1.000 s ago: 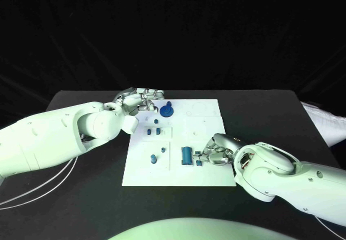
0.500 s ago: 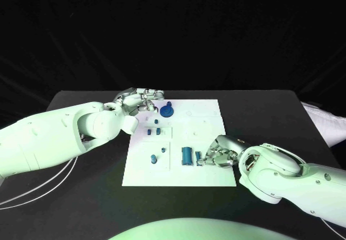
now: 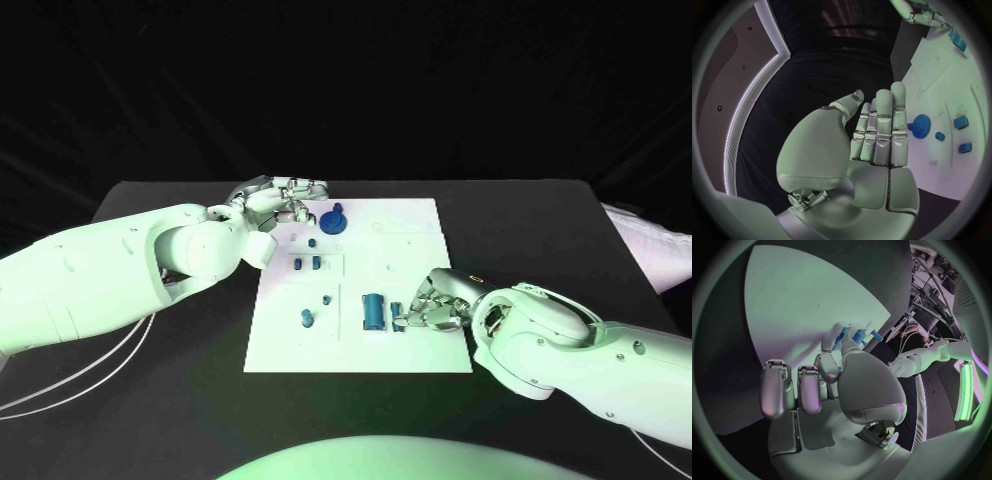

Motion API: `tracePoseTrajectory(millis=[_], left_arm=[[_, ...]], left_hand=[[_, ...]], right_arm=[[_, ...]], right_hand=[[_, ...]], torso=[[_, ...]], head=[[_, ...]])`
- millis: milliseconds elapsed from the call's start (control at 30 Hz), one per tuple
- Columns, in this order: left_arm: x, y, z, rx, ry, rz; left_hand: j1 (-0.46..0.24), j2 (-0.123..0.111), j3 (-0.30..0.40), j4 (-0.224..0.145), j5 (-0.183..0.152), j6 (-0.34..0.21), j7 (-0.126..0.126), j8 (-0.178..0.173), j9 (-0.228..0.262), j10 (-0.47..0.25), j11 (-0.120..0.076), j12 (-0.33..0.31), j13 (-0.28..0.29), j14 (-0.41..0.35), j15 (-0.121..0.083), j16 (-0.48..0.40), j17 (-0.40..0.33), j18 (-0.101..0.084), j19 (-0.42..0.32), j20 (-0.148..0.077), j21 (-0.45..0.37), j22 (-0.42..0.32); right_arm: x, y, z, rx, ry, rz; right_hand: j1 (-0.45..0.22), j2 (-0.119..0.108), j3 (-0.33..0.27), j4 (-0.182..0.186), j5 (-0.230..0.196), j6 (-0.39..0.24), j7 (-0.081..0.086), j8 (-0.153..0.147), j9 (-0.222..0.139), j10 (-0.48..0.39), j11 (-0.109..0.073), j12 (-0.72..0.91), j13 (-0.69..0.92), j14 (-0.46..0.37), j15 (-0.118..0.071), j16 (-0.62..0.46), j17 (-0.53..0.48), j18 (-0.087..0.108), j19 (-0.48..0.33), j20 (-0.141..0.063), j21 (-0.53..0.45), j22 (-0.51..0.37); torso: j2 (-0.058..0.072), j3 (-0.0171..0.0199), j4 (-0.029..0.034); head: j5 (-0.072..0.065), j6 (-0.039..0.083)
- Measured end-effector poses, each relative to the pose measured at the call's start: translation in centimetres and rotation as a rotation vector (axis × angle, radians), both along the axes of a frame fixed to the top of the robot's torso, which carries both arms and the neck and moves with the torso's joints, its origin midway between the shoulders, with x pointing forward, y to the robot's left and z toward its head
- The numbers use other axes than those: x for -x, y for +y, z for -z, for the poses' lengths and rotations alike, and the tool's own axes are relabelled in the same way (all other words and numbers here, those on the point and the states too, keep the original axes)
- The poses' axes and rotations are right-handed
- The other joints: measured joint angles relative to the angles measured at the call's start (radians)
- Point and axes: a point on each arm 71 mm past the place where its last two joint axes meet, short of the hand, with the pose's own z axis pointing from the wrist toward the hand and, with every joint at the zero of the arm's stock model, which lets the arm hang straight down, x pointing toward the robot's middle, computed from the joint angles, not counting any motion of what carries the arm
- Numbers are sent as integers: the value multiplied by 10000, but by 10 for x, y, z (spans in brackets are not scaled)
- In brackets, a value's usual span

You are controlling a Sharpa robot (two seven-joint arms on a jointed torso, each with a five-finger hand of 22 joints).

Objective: Assemble the parts on the task board

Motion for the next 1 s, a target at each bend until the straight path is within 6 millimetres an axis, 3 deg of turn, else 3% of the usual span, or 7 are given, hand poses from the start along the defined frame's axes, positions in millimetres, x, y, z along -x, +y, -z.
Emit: tracePoseTrajectory(millis=[267, 400, 667, 733, 800, 933, 1000], left_arm=[[0, 0, 0, 2, 1, 4], [0, 0, 0, 1, 1, 3], [-1, 1, 2, -22, 11, -59], [-2, 2, 5, -27, 38, -120], [-4, 3, 9, -32, 65, -203], [-8, 7, 15, -25, 47, -436], [-11, 8, 18, 5, 12, -583]], left_hand=[[0, 0, 0, 0, 0, 0, 0, 0, 0, 0, 0, 0, 0, 0, 0, 0, 1, 0, 0, 0, 0, 0], [0, 0, 0, 0, 0, 0, 0, 0, 0, 0, 0, 0, 0, 0, 0, 0, 0, 0, 0, 0, 0, 0], [0, 0, -35, 35, 0, 0, 0, 40, 0, -37, -36, 57, -3, -88, 14, 0, -44, 0, 0, 0, -47, -38], [-18, -18, -132, 63, 0, -35, -34, 40, 0, -38, -35, 118, -8, -285, 22, -69, -92, 0, -111, 68, -177, -81], [-72, -72, -270, 71, 0, -35, -34, 82, 0, -42, -31, 170, -8, -714, 58, -349, -231, -1, -474, 102, -412, -193], [-112, -52, -360, 83, 0, -35, -34, 126, 0, -93, 21, 233, -20, -1612, 205, -1452, -817, 0, -1515, 226, -1167, -598], [-122, -42, -402, 124, 0, -77, -77, 143, 0, -95, 23, 233, -57, -1914, 336, -2327, -1254, -2, -2076, 338, -1666, -932]], right_arm=[[1, 1, 1, -42, -107, -36], [5, -2, 0, -189, -161, -56], [-10, -13, -18, -1511, -661, -212], [-22, -20, -24, -2150, -730, -110], [-35, -28, -28, -2815, -672, 110], [-61, -42, -31, -4408, -418, 736], [-74, -49, -31, -5225, -297, 1111]], right_hand=[[79, 27, -26, -82, 0, 23, -24, 66, -74, 0, 0, 0, -11, 0, 0, 0, -1, 0, 0, 0, 0, -1], [94, 12, -169, -106, 197, -90, 86, -16, -76, -10, 9, -309, -232, 0, 0, -42, -1, 0, 0, 0, 0, -21], [529, 128, -423, -290, 506, -764, 341, -377, -154, -720, 244, -1484, -973, 10, 70, -473, -2, 0, -320, 125, -452, -745], [771, 167, -400, -458, 546, -914, 425, -454, -183, -1056, 298, -2149, -1421, 29, 115, -766, -8, 81, -585, 150, -786, -1250], [1158, 259, -333, -702, 546, -1199, 502, -616, -237, -1734, 390, -3553, -2382, 18, 200, -1481, -637, 377, -1137, 215, -1542, -2354], [1745, 503, -136, -1036, 367, -1585, 753, -905, -370, -2846, 633, -5908, -4204, -980, 429, -4850, -3958, 1020, -3018, 400, -4497, -6048], [2028, 537, -10, -1181, 316, -1774, 908, -980, -456, -3275, 791, -6885, -5084, -1856, 600, -6967, -5703, 1037, -3589, 534, -5614, -7042]], torso=[[-2, -1, -9], [-9, 0, 2], [-60, -32, -13], [-112, -46, -26], [-189, -69, -36], [-361, -118, -59], [-472, -144, -85]], head=[[-12, -22], [-30, -11], [-89, 187], [-106, 264], [-127, 341], [-141, 485], [-142, 606]])
